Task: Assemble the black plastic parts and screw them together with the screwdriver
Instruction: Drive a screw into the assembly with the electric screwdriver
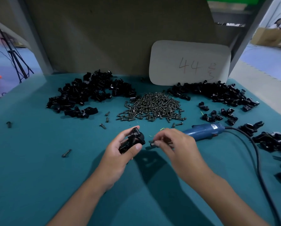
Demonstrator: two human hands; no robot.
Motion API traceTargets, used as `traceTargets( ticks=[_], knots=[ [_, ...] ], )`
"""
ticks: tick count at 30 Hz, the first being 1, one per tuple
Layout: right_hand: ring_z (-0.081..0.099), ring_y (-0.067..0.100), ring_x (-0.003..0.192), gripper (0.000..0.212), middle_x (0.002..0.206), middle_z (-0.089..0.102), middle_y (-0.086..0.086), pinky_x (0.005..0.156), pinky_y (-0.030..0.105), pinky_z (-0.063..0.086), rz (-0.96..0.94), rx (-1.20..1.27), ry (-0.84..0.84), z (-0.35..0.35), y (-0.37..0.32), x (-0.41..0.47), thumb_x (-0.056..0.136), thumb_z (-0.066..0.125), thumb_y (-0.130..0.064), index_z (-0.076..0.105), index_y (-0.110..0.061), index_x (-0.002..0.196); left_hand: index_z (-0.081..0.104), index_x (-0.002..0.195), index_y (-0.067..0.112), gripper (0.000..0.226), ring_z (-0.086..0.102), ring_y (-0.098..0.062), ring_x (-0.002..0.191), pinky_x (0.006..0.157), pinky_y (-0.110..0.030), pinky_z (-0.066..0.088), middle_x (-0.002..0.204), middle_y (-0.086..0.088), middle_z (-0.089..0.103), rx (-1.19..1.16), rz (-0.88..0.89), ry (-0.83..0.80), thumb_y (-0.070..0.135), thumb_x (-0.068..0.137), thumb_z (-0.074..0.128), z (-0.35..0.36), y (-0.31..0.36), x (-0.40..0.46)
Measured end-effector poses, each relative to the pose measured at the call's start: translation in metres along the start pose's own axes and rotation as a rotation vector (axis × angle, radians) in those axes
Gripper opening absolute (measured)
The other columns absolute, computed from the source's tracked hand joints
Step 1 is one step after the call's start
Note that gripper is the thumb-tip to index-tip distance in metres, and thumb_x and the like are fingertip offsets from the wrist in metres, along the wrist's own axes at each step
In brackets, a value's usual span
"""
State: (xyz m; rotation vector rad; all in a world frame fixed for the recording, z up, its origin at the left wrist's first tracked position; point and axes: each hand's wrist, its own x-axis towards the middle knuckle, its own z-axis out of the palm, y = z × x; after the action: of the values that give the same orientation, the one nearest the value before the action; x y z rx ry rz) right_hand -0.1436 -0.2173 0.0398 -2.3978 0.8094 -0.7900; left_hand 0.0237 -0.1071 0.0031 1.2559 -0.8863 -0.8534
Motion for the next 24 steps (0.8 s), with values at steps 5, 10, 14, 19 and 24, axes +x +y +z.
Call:
traceTargets(
  ticks=[5,10,14,19,24],
  knots=[
    [0.059,0.003,0.083,0.007,0.091,0.063,-0.01,0.077,0.01,0.044,-0.14,-0.011,0.051,0.003,-0.005,0.003,0.093,0.072,-0.011,0.072,-0.018,0.095,0.065,0.121,0.048,0.04,0.062,0.007,0.078,0.075,-0.009,0.048,0.099,0.024,0.071,-0.001,0.021,-0.023,0.03,0.086,0.074,0.001,0.0,-0.001],
    [0.063,0.014,0.08,0.008,0.093,0.065,-0.003,0.071,0.033,0.054,-0.249,-0.074,0.048,0.001,-0.012,0.006,0.091,0.073,-0.007,0.071,-0.012,0.097,0.065,0.123,0.044,0.041,0.063,0.006,0.081,0.074,-0.011,0.05,0.102,0.022,0.071,-0.015,0.017,-0.037,0.028,0.086,0.071,-0.002,-0.002,0.0],
    [0.068,0.015,0.082,0.027,0.094,0.068,-0.007,0.068,0.039,0.058,-0.264,-0.058,0.01,-0.001,-0.02,0.006,0.09,0.075,-0.008,0.057,-0.018,0.107,0.065,0.125,0.042,0.041,0.06,0.002,0.078,0.074,-0.014,0.05,0.103,0.017,0.072,-0.025,0.006,-0.06,0.03,0.086,0.072,-0.001,-0.002,0.001],
    [0.071,0.008,0.086,0.043,0.09,0.073,-0.007,0.071,0.034,0.058,-0.258,-0.032,-0.009,-0.003,-0.019,0.011,0.088,0.079,-0.014,0.042,-0.032,0.101,0.065,0.126,0.034,0.043,0.058,-0.007,0.082,0.079,-0.02,0.052,0.105,0.01,0.074,-0.07,-0.004,-0.059,0.025,0.085,0.07,-0.001,-0.002,-0.001],
    [0.064,0.004,0.076,0.036,0.078,0.066,-0.013,0.067,0.017,0.049,-0.153,0.047,-0.026,-0.001,-0.013,0.016,0.087,0.08,-0.024,0.046,-0.034,0.091,0.064,0.127,0.03,0.044,0.061,-0.007,0.081,0.078,-0.018,0.051,0.104,0.011,0.074,-0.068,-0.004,-0.07,0.022,0.084,0.07,-0.001,0.0,-0.001]
  ],
)
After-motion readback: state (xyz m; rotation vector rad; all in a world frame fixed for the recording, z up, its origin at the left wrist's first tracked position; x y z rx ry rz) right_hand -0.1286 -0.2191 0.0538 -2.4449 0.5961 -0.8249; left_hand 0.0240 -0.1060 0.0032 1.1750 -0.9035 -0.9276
